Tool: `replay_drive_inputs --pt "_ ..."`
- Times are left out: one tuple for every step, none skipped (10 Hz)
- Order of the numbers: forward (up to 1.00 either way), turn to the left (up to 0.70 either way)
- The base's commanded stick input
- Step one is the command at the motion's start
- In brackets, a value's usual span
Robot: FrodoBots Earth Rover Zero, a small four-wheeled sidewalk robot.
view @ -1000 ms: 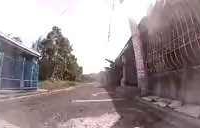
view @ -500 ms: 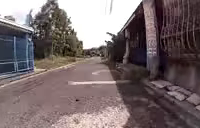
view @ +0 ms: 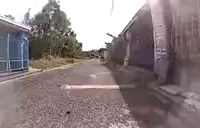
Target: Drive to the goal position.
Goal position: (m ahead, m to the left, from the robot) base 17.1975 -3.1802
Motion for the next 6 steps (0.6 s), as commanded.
replay_drive_inputs --pt "0.85 0.00" --pt "0.85 0.00" --pt "0.85 0.00" --pt "0.85 0.00" --pt "0.85 0.00" --pt "0.85 0.00"
